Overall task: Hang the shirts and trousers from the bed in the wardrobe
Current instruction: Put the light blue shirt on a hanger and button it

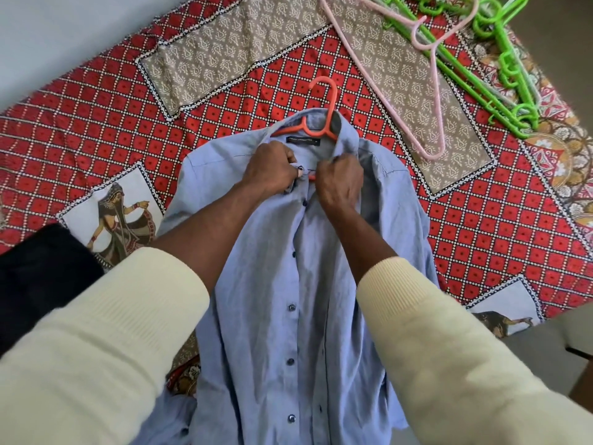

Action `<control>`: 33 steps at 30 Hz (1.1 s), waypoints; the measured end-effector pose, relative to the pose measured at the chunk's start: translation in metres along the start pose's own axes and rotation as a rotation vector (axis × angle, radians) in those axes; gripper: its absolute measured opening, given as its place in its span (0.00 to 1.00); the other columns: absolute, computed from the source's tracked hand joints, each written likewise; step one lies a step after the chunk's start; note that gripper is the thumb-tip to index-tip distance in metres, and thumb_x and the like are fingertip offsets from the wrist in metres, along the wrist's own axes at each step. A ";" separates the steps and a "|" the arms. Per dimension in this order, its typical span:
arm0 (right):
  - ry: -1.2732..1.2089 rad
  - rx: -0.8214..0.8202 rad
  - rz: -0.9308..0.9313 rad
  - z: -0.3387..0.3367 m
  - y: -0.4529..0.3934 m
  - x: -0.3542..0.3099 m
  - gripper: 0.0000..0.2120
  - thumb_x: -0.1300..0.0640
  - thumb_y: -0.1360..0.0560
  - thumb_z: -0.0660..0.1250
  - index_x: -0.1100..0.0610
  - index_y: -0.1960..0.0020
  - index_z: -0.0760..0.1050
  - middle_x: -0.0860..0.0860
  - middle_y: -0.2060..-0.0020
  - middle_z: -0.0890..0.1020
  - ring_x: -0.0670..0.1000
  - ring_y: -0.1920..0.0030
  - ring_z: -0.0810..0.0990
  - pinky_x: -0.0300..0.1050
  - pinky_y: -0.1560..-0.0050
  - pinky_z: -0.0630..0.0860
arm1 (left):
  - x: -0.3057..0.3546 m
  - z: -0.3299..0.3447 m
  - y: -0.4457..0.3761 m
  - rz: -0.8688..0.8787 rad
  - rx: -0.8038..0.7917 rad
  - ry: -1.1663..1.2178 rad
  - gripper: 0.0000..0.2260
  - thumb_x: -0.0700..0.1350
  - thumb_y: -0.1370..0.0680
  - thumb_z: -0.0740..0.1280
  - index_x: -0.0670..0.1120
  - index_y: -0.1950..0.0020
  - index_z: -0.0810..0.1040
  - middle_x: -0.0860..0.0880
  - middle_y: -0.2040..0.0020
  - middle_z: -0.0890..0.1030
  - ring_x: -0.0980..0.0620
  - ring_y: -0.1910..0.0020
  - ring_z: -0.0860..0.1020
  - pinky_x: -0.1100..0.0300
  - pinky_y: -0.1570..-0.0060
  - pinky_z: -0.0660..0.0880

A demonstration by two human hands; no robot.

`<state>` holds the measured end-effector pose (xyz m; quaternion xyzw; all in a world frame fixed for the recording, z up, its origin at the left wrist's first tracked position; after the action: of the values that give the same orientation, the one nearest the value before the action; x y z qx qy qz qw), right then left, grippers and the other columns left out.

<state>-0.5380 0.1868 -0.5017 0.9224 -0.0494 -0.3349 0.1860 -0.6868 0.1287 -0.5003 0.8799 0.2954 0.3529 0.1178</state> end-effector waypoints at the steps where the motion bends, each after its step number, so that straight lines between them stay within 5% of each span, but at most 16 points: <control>1: -0.111 0.023 0.049 -0.003 0.004 0.007 0.12 0.63 0.29 0.64 0.59 0.70 0.66 0.54 0.72 0.74 0.52 0.71 0.72 0.46 0.66 0.69 | 0.001 -0.002 0.000 -0.028 0.015 0.000 0.09 0.47 0.27 0.75 0.42 0.61 0.84 0.46 0.61 0.84 0.48 0.59 0.81 0.56 0.57 0.78; 5: -0.418 0.024 0.214 0.004 0.026 0.029 0.09 0.67 0.34 0.61 0.59 0.71 0.65 0.51 0.77 0.65 0.50 0.74 0.61 0.42 0.73 0.60 | 0.002 -0.001 -0.003 -0.097 -0.015 -0.001 0.09 0.45 0.27 0.74 0.38 0.58 0.84 0.43 0.59 0.85 0.45 0.58 0.82 0.51 0.55 0.80; 11: -0.913 -0.146 0.468 0.035 0.037 0.037 0.15 0.71 0.26 0.66 0.57 0.67 0.72 0.52 0.75 0.77 0.51 0.71 0.76 0.43 0.71 0.72 | 0.000 0.005 0.002 -0.155 -0.096 0.128 0.09 0.40 0.27 0.72 0.33 0.57 0.82 0.41 0.64 0.81 0.49 0.67 0.76 0.56 0.66 0.73; 15: -0.819 -0.147 0.322 0.033 0.035 0.037 0.12 0.68 0.26 0.66 0.57 0.66 0.73 0.53 0.73 0.76 0.52 0.69 0.74 0.43 0.71 0.71 | -0.008 -0.006 0.006 -0.238 0.064 0.170 0.05 0.43 0.30 0.75 0.42 0.60 0.85 0.47 0.64 0.84 0.48 0.62 0.83 0.54 0.57 0.81; 18: -0.691 -0.124 0.204 0.035 0.035 0.033 0.08 0.64 0.30 0.65 0.59 0.68 0.73 0.52 0.73 0.74 0.51 0.69 0.69 0.48 0.67 0.69 | -0.007 0.000 0.009 -0.282 0.097 0.231 0.09 0.43 0.29 0.75 0.37 0.58 0.83 0.41 0.62 0.84 0.45 0.63 0.82 0.47 0.59 0.81; 23: -0.771 -0.173 0.258 0.040 0.035 0.032 0.15 0.68 0.31 0.64 0.54 0.73 0.74 0.53 0.73 0.73 0.51 0.67 0.68 0.47 0.65 0.68 | -0.005 0.009 0.015 -0.328 0.112 0.332 0.06 0.38 0.29 0.70 0.34 0.59 0.81 0.38 0.61 0.83 0.44 0.65 0.80 0.43 0.62 0.80; 28: -0.838 -0.158 0.303 0.043 0.038 0.036 0.10 0.67 0.32 0.65 0.57 0.70 0.73 0.56 0.70 0.71 0.53 0.66 0.67 0.48 0.63 0.67 | 0.004 0.004 0.024 -0.304 0.220 0.166 0.17 0.42 0.26 0.69 0.45 0.74 0.69 0.49 0.74 0.72 0.50 0.73 0.71 0.59 0.69 0.69; 33: -0.891 -0.142 0.363 0.041 0.034 0.035 0.15 0.72 0.31 0.62 0.56 0.71 0.74 0.55 0.71 0.73 0.51 0.68 0.69 0.44 0.68 0.68 | -0.004 0.017 0.020 -0.308 0.153 0.295 0.11 0.37 0.29 0.67 0.43 0.72 0.72 0.46 0.72 0.74 0.47 0.72 0.71 0.48 0.69 0.76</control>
<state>-0.5358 0.1345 -0.5390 0.6508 -0.2613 -0.6619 0.2647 -0.6687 0.1098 -0.5065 0.7698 0.4662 0.4320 0.0587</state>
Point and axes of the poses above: each hand's wrist, its own y-axis away from the middle knuckle, its own z-axis out of the palm, x = y × z, the point moved 8 cm from there along -y, towards the middle knuckle
